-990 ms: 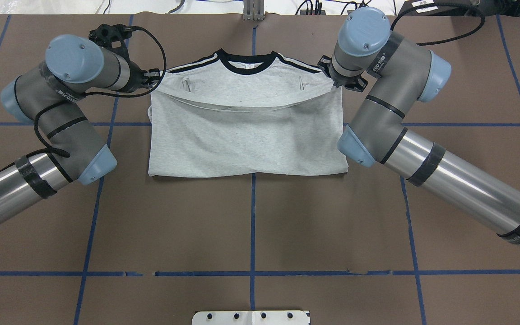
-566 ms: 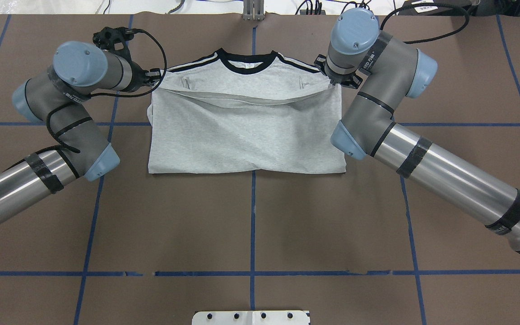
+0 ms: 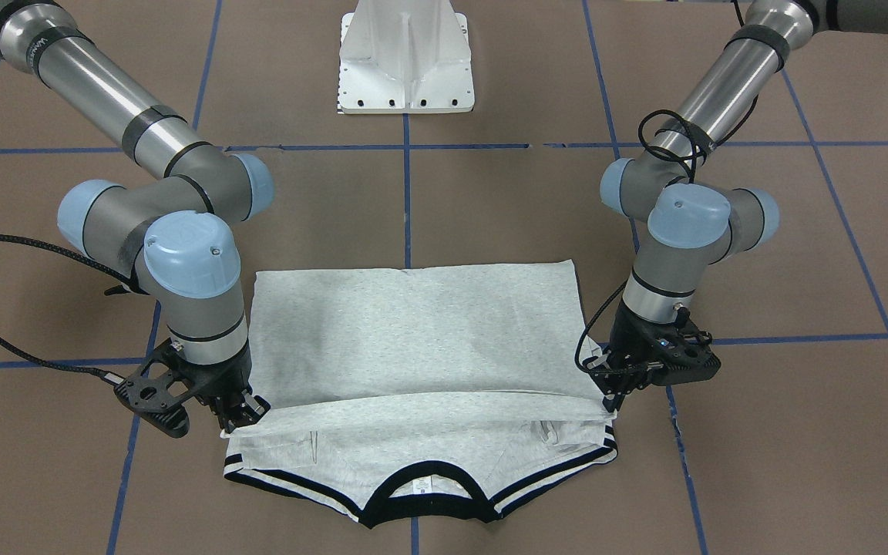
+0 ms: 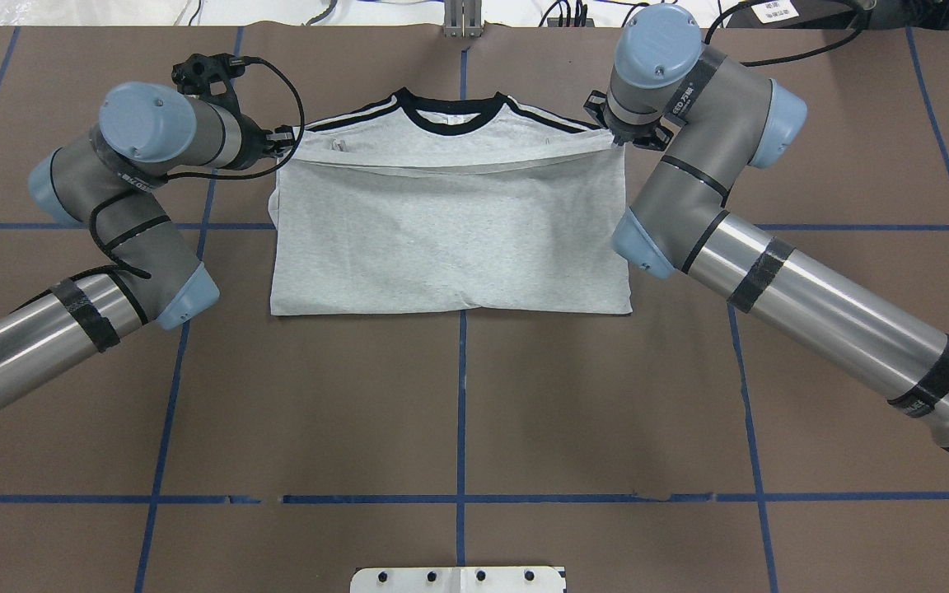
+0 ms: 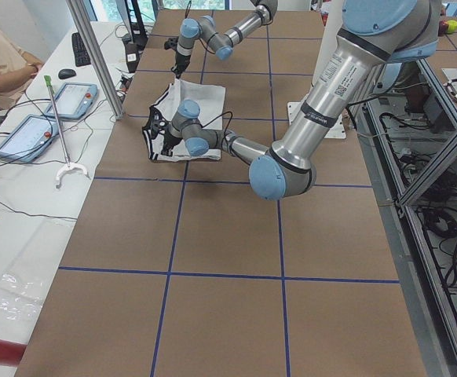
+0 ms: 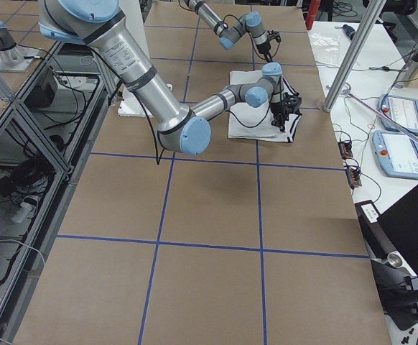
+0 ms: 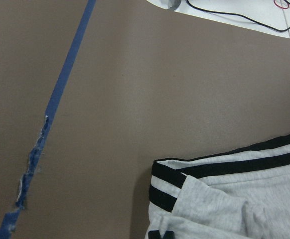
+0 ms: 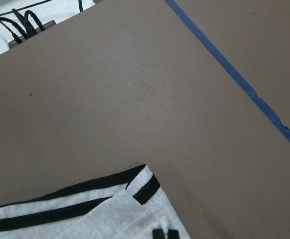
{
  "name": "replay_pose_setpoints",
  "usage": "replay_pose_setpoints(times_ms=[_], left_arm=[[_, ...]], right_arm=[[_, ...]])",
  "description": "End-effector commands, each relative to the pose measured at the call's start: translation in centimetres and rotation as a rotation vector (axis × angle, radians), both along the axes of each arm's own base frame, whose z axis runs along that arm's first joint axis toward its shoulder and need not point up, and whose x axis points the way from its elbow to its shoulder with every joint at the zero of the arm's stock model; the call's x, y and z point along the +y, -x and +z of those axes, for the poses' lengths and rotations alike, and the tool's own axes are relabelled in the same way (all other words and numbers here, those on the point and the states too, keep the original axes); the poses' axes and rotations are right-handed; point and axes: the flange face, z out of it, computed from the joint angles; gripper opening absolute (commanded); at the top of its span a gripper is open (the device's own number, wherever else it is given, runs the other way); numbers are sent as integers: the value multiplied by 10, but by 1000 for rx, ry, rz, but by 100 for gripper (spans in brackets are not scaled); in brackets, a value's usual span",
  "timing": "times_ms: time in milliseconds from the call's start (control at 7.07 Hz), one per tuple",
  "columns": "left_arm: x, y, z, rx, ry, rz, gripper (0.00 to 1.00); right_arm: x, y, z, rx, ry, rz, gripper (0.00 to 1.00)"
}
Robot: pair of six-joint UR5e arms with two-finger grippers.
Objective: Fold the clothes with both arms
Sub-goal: 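Lay the hem down near the collar and open both grippers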
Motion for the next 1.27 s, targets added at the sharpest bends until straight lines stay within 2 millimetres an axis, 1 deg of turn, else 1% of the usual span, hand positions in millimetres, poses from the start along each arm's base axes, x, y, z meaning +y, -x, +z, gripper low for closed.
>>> replay_pose_setpoints(times_ms=[0,141,283,424,566,707,849,990,1132], left_arm=[[-1,0,-2,4,-3,-2,8],[-2,1,-2,4,-3,-2,12],[-4,4,-2,4,-3,-6,16],[-6,8,-2,5,-9,-11,24],[-17,26,-3,14,-15,-35,32],[-20,31,-3,17,-14,-42,35],[-24,37,-7,26,-16,-51,36],[-24,39,-13,50,-16,-32,36],[-26,50,-19,90,-18,-2,36]], right_arm=[[0,2,3,4,4,-3,0],[-2,3,9,11,12,-3,0],[-3,5,13,-20,-23,-4,3],[0,13,29,-30,-35,-12,33],[-6,8,21,-42,-40,4,51],[-13,-3,25,-39,-37,9,54],[-17,-12,18,-70,-27,3,56],[-11,-14,-3,-120,-31,-15,57],[8,-24,-16,-190,-15,-47,61]])
